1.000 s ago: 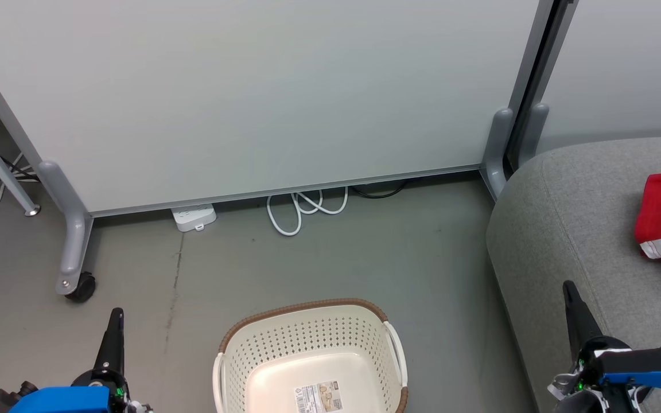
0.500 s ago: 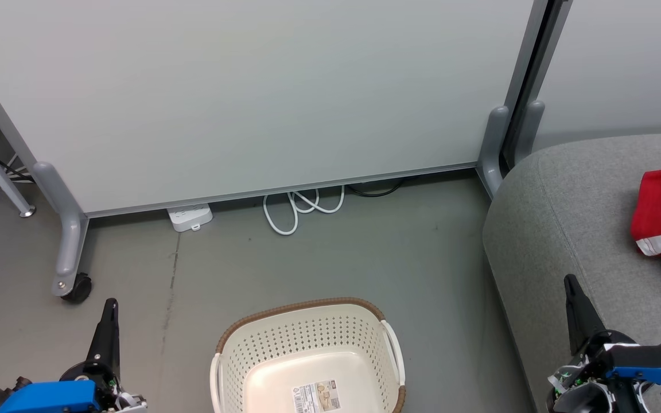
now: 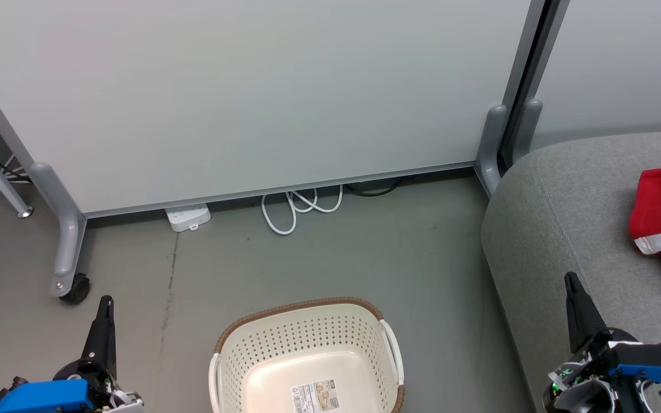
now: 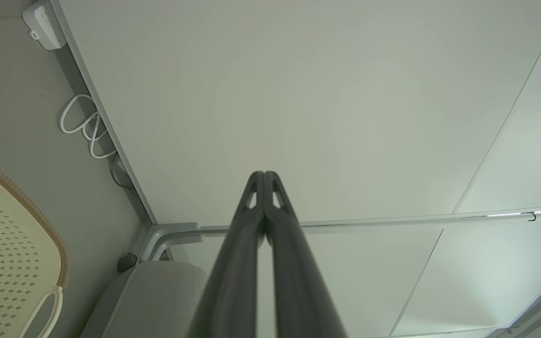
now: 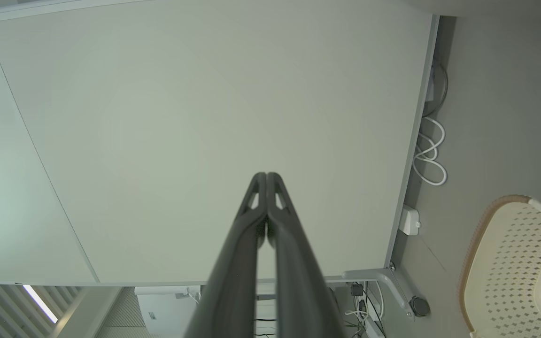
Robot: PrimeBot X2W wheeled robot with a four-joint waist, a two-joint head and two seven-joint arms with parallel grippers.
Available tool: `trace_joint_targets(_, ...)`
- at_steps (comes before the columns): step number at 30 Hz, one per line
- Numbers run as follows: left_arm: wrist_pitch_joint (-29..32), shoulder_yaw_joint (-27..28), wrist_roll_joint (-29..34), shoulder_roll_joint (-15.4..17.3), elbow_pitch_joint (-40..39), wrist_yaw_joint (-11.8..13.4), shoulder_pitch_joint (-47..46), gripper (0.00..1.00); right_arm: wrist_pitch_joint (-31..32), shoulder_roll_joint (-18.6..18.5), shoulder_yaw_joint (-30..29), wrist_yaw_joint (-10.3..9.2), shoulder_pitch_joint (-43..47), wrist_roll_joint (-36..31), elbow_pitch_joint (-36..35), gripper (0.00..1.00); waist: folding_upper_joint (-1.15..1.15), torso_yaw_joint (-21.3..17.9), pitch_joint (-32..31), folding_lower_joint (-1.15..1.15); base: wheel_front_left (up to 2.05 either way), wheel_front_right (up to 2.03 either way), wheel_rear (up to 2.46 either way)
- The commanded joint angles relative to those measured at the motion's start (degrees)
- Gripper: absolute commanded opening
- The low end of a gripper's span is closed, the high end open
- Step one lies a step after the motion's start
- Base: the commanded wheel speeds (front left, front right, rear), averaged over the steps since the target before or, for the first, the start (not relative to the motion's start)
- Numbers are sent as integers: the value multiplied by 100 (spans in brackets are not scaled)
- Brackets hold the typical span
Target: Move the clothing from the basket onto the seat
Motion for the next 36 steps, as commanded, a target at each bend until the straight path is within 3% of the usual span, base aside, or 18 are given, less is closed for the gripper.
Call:
trace_joint_targets(1, 19, 6, -16, 27, -22, -32, -71, 0, 8, -23, -8, 0, -65, 19, 4, 0, 0, 0, 0, 0, 0, 0, 0)
trace_joint_targets(36, 16, 3, -18, 27, -22, -33, -70, 0, 6, -22, -7, 0, -64, 19, 4, 0, 0, 0, 0, 0, 0, 0, 0)
